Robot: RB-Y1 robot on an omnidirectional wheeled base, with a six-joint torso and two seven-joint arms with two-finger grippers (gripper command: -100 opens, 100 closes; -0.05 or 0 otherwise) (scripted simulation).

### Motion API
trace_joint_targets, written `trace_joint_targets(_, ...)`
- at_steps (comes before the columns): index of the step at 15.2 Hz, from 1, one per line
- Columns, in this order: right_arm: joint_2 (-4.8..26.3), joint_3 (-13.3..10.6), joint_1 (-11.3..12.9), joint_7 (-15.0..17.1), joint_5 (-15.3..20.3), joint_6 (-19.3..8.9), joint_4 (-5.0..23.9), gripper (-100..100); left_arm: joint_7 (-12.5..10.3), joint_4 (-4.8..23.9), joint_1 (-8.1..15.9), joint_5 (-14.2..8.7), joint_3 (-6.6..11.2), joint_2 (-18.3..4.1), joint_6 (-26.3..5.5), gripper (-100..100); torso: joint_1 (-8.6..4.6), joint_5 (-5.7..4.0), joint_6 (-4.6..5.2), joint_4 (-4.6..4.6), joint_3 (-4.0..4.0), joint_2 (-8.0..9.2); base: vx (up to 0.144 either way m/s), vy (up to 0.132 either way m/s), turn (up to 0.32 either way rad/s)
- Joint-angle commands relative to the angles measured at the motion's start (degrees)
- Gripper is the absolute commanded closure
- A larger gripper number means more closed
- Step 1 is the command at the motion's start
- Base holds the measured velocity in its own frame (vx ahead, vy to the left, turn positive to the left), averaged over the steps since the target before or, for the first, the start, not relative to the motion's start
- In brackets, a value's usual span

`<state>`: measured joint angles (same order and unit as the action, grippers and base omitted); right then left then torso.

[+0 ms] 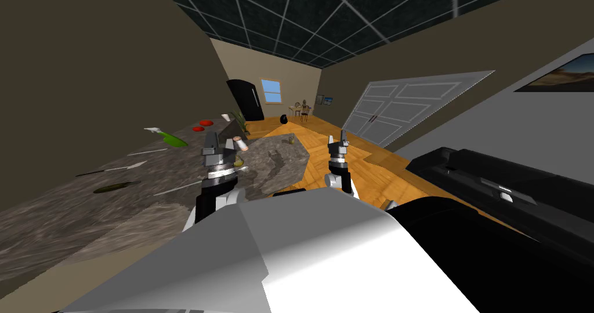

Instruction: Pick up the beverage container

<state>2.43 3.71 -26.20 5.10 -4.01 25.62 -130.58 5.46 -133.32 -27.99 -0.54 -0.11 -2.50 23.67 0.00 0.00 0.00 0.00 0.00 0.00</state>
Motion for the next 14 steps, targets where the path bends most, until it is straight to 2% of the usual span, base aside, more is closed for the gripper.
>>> trace_joint_targets(1, 0.0, 0.0, 0.0, 0.0, 0.0, 0.0, 0.0, 0, -0.4, 0.7, 0.6, -0.9, 0.44, -2.7, -2.0, -100, 0.00, 0.00, 0.00, 0.00, 0.00, 0.00, -0.005, 0.027, -0.037)
trace_joint_targets(2, 0.0, 0.0, 0.0, 0.0, 0.0, 0.0, 0.0, 0, -0.4, 0.7, 0.6, -0.9, 0.44, -2.7, -2.0, -100, 0.08, 0.01, 0.01, 0.00, 0.00, 0.01, -0.012, 0.047, -0.059)
trace_joint_targets(4, 0.0, 0.0, 0.0, 0.0, 0.0, 0.0, 0.0, 0, -0.9, 1.7, 1.4, -2.2, 1.06, -5.4, -4.7, -100, 0.22, 0.04, 0.01, 0.01, 0.02, 0.04, -0.016, 0.065, -0.063)
trace_joint_targets(5, 0.0, 0.0, 0.0, 0.0, 0.0, 0.0, 0.0, 0, -0.9, 1.7, 1.4, -2.2, 1.06, -5.4, -4.9, -100, 0.31, 0.06, 0.01, 0.01, 0.03, 0.05, -0.027, 0.071, -0.055)
trace_joint_targets(6, 0.0, 0.0, 0.0, 0.0, 0.0, 0.0, 0.0, 0, -1.2, 2.4, 2.0, -3.0, 1.45, -6.9, -6.8, -100, 0.33, 0.07, 0.01, 0.01, 0.04, 0.08, -0.028, 0.064, -0.051)
trace_joint_targets(7, 0.0, 0.0, 0.0, 0.0, 0.0, 0.0, 0.0, 0, -1.2, 2.4, 2.0, -3.0, 1.45, -6.9, -6.8, -100, 0.32, 0.07, 0.00, 0.02, 0.05, 0.10, -0.022, 0.062, -0.045)
trace_joint_targets(8, 0.0, 0.0, 0.0, 0.0, 0.0, 0.0, 0.0, 0, -1.6, 3.2, 2.6, -4.0, 1.89, -8.6, -8.8, -100, 0.31, 0.07, 0.01, 0.02, 0.05, 0.09, -0.018, 0.066, -0.071)
trace_joint_targets(9, 0.0, 0.0, 0.0, 0.0, 0.0, 0.0, 0.0, 0, -1.6, 3.2, 2.6, -4.0, 1.89, -8.6, -9.0, -100, 0.33, 0.07, 0.01, 0.02, 0.04, 0.08, -0.017, 0.068, -0.059)
trace_joint_targets(10, 0.0, 0.0, 0.0, 0.0, 0.0, 0.0, 0.0, 0, -2.0, 4.0, 3.3, -5.1, 2.38, -10.3, -10.7, -100, 0.33, 0.07, 0.01, 0.01, 0.04, 0.07, -0.024, 0.076, -0.075)
trace_joint_targets(11, 0.0, 0.0, 0.0, 0.0, 0.0, 0.0, 0.0, 0, -2.0, 4.0, 3.3, -5.1, 2.38, -10.3, -11.4, -100, 0.35, 0.08, 0.02, 0.01, 0.04, 0.08, -0.023, 0.077, -0.062)
trace_joint_targets(12, 0.0, 0.0, 0.0, 0.0, 0.0, 0.0, 0.0, 0, -2.5, 5.0, 4.0, -6.2, 2.90, -12.1, -13.0, -100, 0.36, 0.08, 0.01, 0.02, 0.04, 0.08, -0.028, 0.083, -0.069)
trace_joint_targets(13, 0.0, 0.0, 0.0, 0.0, 0.0, 0.0, 0.0, 0, -2.5, 5.0, 4.0, -6.2, 2.90, -12.1, -14.0, -100, 0.39, 0.08, 0.01, 0.02, 0.05, 0.09, -0.025, 0.080, -0.063)
trace_joint_targets(14, 0.0, 0.0, 0.0, 0.0, 0.0, 0.0, 0.0, 0, -3.0, 6.0, 4.8, -7.5, 3.46, -14.0, -15.7, -100, 0.39, 0.09, 0.01, 0.02, 0.05, 0.08, -0.031, 0.080, -0.094)
